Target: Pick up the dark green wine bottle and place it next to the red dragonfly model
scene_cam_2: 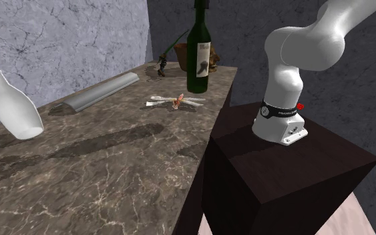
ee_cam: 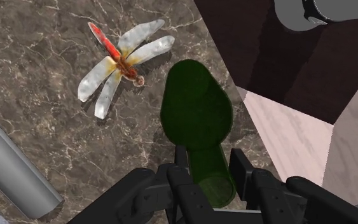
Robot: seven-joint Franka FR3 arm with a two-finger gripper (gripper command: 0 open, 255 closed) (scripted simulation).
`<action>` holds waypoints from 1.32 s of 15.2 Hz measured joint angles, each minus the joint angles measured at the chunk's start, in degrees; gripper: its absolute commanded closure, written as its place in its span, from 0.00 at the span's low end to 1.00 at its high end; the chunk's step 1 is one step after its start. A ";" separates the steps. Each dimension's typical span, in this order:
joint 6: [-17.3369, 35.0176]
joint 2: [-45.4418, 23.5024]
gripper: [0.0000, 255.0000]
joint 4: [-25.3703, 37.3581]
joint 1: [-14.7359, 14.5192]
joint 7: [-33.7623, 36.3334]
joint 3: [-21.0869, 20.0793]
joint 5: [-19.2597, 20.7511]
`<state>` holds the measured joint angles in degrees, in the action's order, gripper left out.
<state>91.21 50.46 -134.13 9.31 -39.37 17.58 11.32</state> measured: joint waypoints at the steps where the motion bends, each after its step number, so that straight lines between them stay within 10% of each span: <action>1: 0.65 0.18 1.00 -0.83 0.06 0.04 0.10 0.11; 20: 13.89 3.07 1.00 -16.96 1.87 0.14 3.24 3.30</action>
<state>105.09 53.53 -151.10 11.19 -39.23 20.82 14.62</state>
